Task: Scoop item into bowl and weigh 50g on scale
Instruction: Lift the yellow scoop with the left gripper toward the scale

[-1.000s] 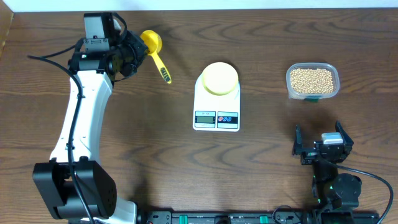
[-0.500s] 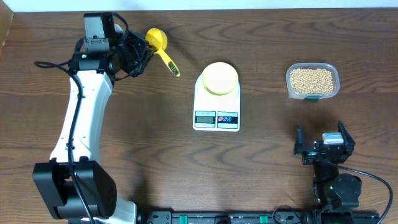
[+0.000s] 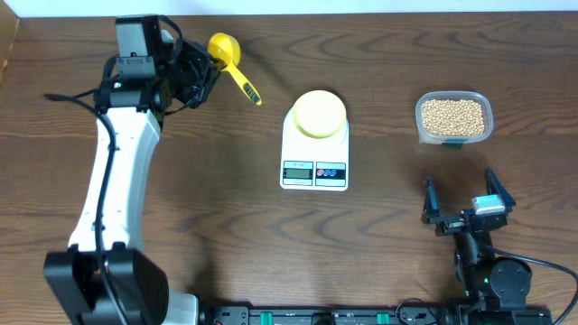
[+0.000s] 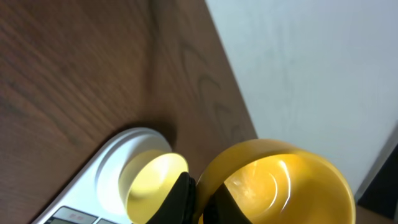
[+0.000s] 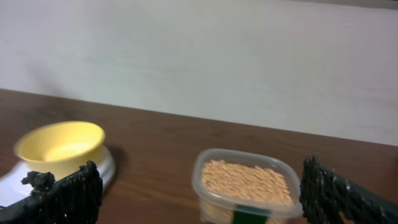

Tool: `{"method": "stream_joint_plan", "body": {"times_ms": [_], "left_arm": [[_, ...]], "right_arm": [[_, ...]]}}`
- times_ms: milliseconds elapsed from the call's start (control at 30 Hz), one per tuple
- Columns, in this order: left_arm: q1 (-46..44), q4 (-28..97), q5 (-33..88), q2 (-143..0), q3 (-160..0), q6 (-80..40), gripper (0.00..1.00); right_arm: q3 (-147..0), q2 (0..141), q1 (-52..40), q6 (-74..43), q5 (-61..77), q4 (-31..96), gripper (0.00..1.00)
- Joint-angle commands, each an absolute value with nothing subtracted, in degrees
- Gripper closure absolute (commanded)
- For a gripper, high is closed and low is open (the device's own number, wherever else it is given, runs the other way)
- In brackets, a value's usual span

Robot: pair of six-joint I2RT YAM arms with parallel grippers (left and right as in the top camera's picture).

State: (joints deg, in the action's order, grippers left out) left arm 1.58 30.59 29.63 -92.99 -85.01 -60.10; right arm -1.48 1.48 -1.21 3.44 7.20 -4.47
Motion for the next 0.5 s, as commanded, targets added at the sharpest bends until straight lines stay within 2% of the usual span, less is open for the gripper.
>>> {"method": "stream_joint_plan", "body": {"times_ms": [0, 267, 467], "left_arm": [[1.5, 30.4, 26.1, -89.3, -85.3, -61.8, 0.92], [0.9, 30.2, 26.0, -88.7, -85.3, -65.6, 0.92], [-0.8, 27.3, 25.9, -88.7, -85.3, -68.1, 0.92]], "right_arm": [[-6.8, 5.0, -1.5, 0.0, 12.6, -4.6, 0.01], [-23.3, 24.8, -1.5, 0.0, 27.7, -3.4, 0.01], [-42.4, 44.1, -1.5, 0.0, 40.9, 4.5, 0.01]]}}
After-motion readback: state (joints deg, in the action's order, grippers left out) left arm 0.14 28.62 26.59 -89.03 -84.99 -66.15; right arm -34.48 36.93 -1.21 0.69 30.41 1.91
